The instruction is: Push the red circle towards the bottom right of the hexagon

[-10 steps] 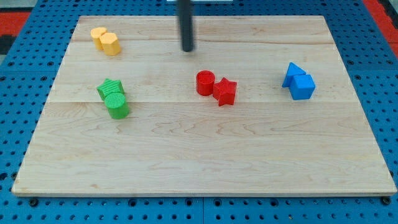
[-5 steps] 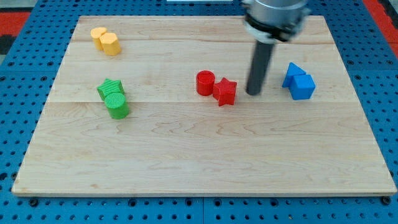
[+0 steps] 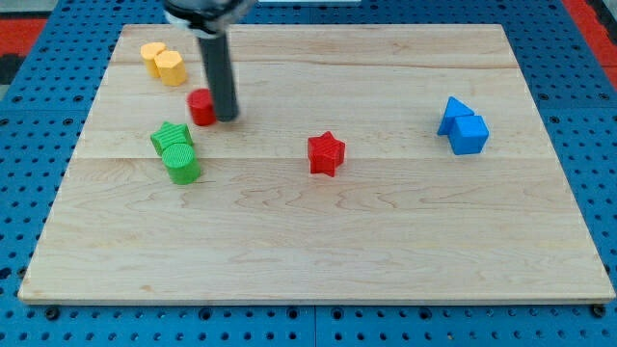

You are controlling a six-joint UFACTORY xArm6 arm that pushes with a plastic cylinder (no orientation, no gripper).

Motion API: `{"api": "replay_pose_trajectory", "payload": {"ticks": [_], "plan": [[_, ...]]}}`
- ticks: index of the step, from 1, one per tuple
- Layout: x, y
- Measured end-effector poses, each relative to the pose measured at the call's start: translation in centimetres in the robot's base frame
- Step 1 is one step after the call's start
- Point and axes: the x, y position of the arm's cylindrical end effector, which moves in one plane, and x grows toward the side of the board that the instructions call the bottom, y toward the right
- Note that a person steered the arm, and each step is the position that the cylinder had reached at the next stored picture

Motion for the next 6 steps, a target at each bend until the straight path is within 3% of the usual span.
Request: {"api": "replay_pose_trajectory", "payload": {"ticks": [1,2,3,4,5,6], "plan": [[-1.3,-2.7],[2.8,-2.5],[0.1,-8.2],[-4.8,-8.3],[-6.3,-8.4],[-3.9,-1.7]]}}
